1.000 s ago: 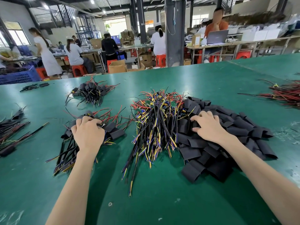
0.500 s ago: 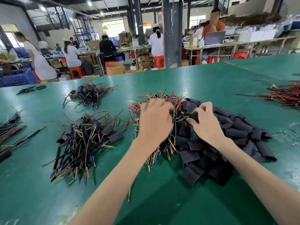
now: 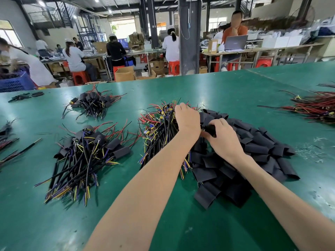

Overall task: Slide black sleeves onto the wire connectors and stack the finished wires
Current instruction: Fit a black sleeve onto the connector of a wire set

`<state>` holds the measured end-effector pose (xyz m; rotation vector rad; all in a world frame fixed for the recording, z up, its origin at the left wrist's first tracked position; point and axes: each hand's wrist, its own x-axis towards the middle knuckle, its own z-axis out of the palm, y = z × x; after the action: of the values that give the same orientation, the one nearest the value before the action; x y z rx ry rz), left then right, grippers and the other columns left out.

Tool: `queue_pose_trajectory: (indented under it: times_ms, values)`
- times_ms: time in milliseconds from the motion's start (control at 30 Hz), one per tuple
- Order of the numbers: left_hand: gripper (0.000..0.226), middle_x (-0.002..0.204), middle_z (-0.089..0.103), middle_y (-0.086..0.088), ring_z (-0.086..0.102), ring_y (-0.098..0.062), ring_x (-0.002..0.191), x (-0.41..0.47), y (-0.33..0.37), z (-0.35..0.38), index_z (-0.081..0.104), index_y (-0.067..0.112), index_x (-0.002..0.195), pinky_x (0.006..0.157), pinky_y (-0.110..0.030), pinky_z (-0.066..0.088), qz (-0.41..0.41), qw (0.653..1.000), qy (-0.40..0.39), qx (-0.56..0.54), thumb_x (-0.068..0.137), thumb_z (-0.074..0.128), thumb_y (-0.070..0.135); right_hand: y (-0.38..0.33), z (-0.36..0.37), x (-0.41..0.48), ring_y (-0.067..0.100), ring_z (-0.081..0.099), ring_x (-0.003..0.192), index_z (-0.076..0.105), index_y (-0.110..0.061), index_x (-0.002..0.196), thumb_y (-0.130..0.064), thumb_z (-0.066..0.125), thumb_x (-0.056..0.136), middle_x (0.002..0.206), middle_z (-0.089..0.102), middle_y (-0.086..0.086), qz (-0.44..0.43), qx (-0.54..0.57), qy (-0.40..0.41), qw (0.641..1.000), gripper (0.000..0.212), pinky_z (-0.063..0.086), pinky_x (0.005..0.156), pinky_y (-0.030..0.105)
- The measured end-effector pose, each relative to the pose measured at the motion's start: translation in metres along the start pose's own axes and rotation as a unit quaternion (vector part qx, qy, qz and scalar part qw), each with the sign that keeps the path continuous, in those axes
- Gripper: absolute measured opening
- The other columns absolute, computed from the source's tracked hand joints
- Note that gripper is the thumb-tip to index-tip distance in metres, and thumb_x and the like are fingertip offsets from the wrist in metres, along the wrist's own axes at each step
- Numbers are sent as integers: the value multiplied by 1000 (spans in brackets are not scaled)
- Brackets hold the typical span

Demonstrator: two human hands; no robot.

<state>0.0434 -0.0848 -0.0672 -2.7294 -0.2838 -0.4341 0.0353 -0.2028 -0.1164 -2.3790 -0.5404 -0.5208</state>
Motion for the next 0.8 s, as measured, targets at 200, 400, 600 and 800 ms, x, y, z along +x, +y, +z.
queue_pose_trajectory:
  times_ms: [200, 400, 600, 800]
  values:
    - [31, 121, 55, -12, 46, -31, 117, 5, -7, -5, 57, 9, 115, 96, -36, 35, -10, 990, 21, -139, 85, 58, 14, -1, -1, 0, 29, 55, 94, 55, -9, 110, -37, 66, 85, 107, 53, 7, -5, 8, 19, 1000, 39, 41, 77, 36]
    - [19, 103, 65, -11, 61, -29, 101, 12, -28, -25, 64, 3, 97, 80, -33, 46, -23, 951, -1, -310, 78, 62, 7, 0, 2, 0, 31, 57, 94, 56, -6, 109, -36, 68, 83, 107, 55, 10, -23, 1, 35, 999, 41, 42, 77, 37]
    - [43, 113, 59, -10, 58, -24, 105, 12, -45, -35, 62, 6, 110, 90, -38, 51, -116, 776, -11, -620, 69, 69, -8, 0, 2, 1, 32, 57, 93, 56, -9, 109, -38, 67, 83, 106, 54, 9, -29, -2, 36, 999, 40, 43, 75, 36]
    - [10, 50, 57, 0, 60, -24, 75, 14, -55, -64, 59, -2, 79, 83, -34, 48, -200, 614, 13, -764, 80, 56, -12, -1, 0, -1, 30, 50, 73, 54, -15, 111, -36, 59, 89, 95, 43, 4, -43, 16, 39, 998, 31, 42, 69, 35]
